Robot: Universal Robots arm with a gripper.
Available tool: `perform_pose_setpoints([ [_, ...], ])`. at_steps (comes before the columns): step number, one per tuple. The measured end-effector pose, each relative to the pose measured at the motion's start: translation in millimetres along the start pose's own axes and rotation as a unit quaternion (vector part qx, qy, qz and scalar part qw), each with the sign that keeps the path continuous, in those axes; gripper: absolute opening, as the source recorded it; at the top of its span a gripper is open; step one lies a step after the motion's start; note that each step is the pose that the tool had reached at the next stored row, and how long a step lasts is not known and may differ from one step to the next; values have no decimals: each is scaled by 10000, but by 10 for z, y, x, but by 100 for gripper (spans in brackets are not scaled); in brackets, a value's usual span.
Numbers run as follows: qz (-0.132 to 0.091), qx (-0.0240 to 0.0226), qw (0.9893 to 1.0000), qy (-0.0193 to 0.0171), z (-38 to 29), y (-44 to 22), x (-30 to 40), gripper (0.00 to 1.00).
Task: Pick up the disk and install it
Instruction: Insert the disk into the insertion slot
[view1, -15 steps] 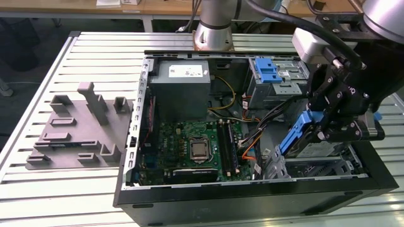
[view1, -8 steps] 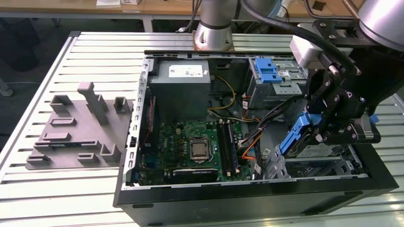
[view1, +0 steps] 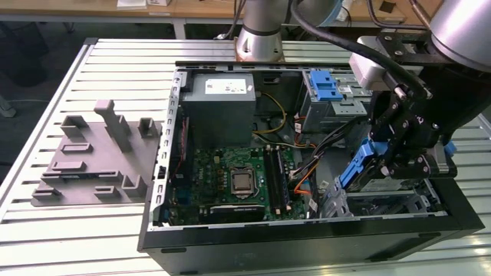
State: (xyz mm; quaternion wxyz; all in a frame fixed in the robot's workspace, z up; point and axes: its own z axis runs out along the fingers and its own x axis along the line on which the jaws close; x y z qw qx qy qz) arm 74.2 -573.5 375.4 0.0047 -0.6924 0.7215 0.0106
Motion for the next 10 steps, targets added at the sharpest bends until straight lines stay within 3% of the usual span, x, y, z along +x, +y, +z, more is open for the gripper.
perform_pose_setpoints([
  [4, 0, 0, 10000, 0, 57, 0, 1, 36],
  [10, 0, 0, 10000, 2, 69, -1, 1, 36],
])
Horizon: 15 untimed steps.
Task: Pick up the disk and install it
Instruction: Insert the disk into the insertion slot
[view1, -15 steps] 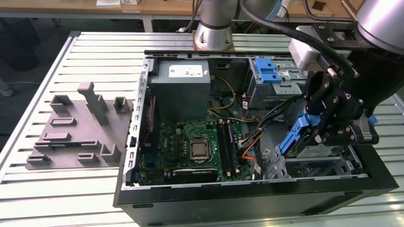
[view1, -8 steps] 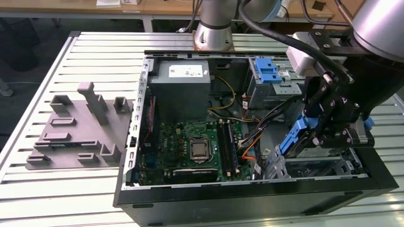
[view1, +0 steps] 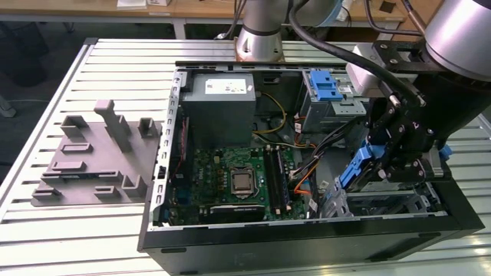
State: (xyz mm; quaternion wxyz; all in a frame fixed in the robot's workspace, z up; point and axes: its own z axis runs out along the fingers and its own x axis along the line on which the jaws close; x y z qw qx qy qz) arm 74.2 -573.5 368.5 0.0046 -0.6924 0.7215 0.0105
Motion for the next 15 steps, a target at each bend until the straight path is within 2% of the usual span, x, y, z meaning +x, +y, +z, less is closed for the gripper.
perform_pose_setpoints([
  [4, 0, 0, 10000, 0, 1, 0, 0, 38],
  [5, 0, 0, 10000, 0, 1, 0, 0, 43],
  [6, 0, 0, 10000, 1, 3, 0, 0, 43],
  [7, 0, 0, 10000, -1, 10, 0, 0, 50],
  [12, 0, 0, 10000, 0, 98, -1, 2, 50],
  [13, 0, 0, 10000, 0, 116, -1, 2, 48],
  [15, 0, 0, 10000, 0, 143, -1, 3, 36],
])
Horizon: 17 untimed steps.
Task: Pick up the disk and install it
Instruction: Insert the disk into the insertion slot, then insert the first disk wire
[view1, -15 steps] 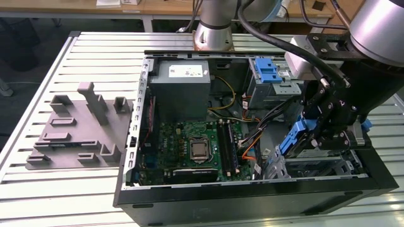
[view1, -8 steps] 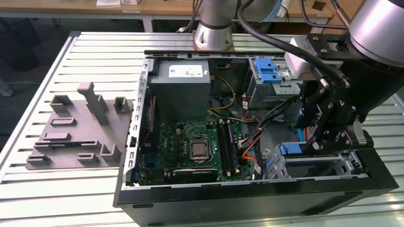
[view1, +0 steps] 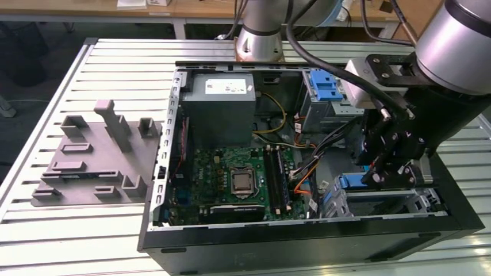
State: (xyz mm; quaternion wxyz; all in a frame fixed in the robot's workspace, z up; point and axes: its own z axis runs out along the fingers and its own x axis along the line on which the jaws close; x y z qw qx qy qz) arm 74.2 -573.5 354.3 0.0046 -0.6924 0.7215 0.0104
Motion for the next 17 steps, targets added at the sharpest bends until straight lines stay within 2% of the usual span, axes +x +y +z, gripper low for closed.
perform_pose_setpoints([
  [1, 0, 0, 10000, 1, 5, 0, 0, 36],
  [3, 0, 0, 10000, 2, 6, 0, 0, 24],
  [4, 0, 0, 10000, 2, 6, 0, 0, 24],
  [6, 0, 0, 10000, 1, 8, 0, 0, 13],
  [17, 0, 0, 10000, 1, 15, 0, 0, 11],
])
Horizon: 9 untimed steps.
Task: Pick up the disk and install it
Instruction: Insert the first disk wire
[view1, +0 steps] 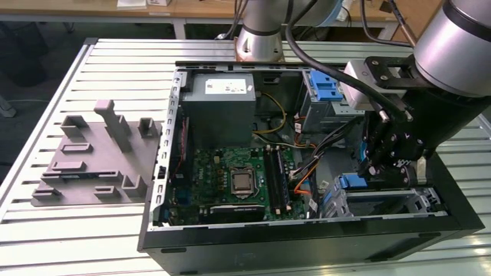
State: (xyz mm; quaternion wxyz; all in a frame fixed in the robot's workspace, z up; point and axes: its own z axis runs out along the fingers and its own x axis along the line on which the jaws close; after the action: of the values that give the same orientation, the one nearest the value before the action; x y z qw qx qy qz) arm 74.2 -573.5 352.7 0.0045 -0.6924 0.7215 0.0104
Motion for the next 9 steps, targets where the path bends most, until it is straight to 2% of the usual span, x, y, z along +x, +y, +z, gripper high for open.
perform_pose_setpoints([
  [6, 1, 0, 10000, 0, 1, -2, 0, 11],
  [9, 0, 0, 10000, -1, 3, -38, -1, 11],
])
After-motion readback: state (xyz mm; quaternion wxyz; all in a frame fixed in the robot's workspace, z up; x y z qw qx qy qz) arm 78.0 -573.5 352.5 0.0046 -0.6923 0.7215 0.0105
